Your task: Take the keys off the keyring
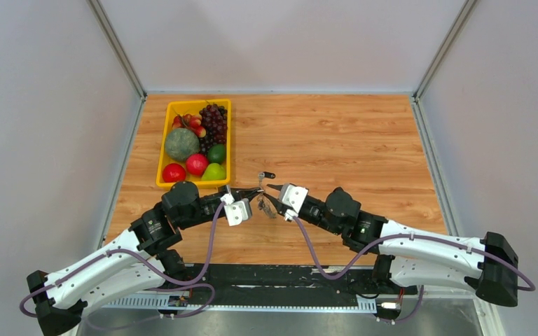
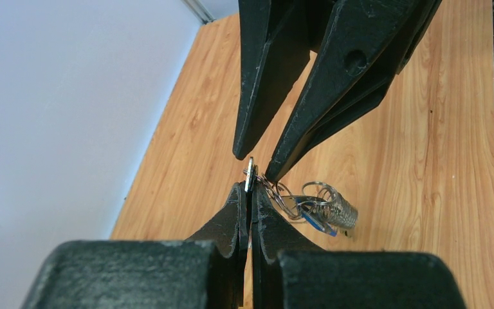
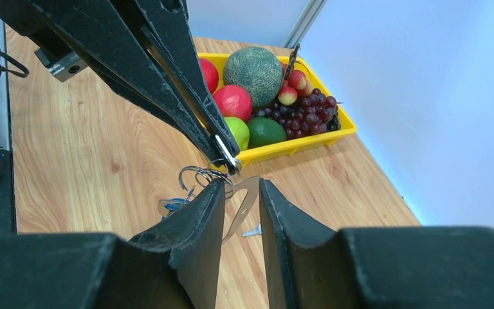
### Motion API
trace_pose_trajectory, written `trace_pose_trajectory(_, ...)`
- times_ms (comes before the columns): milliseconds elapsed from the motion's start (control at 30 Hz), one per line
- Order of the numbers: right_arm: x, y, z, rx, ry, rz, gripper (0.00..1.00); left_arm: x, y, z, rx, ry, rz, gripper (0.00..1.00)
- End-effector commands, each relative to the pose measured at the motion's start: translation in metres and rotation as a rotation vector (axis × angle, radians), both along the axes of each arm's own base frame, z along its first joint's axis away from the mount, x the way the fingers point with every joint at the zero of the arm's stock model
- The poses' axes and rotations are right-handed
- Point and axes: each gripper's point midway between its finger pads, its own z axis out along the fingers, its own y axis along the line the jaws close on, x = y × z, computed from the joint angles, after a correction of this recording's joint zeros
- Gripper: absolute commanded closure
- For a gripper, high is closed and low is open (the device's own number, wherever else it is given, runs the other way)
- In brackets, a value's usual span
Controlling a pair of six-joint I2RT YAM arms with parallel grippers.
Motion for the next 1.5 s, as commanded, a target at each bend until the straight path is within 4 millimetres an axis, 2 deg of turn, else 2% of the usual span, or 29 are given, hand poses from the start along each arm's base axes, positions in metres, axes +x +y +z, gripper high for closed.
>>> trace_pose_trajectory(0, -0.003, 0.007, 0.017, 0.066, -0.034, 0.007, 0.69, -0.004, -0.002, 0.023, -0.06, -0.051, -0.025, 1.0)
trace_pose_trajectory(300, -0.008, 0.018, 0.006, 0.046, -0.026, 0.014, 0.73, -0.004, -0.002, 0.023, -0.061, -0.05, -0.025, 1.0)
trace_pose_trajectory(400, -0.004, 0.017, 0.002, 0.036, -0.016, -0.014, 0.82, -0.005, -0.002, 0.024, -0.064, -0.052, -0.026, 1.0)
trace_pose_trajectory(467, -0.001, 0.016, -0.001, 0.026, 0.004, -0.038, 0.84, -0.004, -0.001, 0.025, -0.067, -0.054, -0.022, 1.0)
trace_pose_trajectory(700, 0.001, 0.008, -0.012, 0.016, 0.062, -0.073, 0.79, -0.004, 0.001, 0.028, -0.08, -0.063, -0.011, 1.0)
trace_pose_trajectory(867, 0.0, 0.009, -0.007, 0.047, 0.066, -0.067, 0.76, -0.006, 0.0, 0.028, -0.079, -0.061, -0.027, 1.0)
trace_pose_trajectory(1033, -0.002, 0.015, -0.001, 0.073, 0.068, -0.046, 0.76, -0.007, -0.001, 0.026, -0.077, -0.059, -0.033, 1.0)
trace_pose_trajectory(1100, -0.002, 0.018, 0.003, 0.091, 0.074, -0.04, 0.82, -0.007, -0.001, 0.027, -0.077, -0.059, -0.033, 1.0)
trace_pose_trajectory(1200, -0.002, 0.018, 0.01, 0.152, 0.105, -0.046, 0.99, -0.006, -0.001, 0.026, -0.077, -0.059, -0.03, 1.0)
trace_pose_trajectory(1467, 0.008, 0.0, 0.021, 0.31, 0.295, -0.119, 1.0, -0.005, 0.001, 0.028, -0.079, -0.063, -0.018, 1.0)
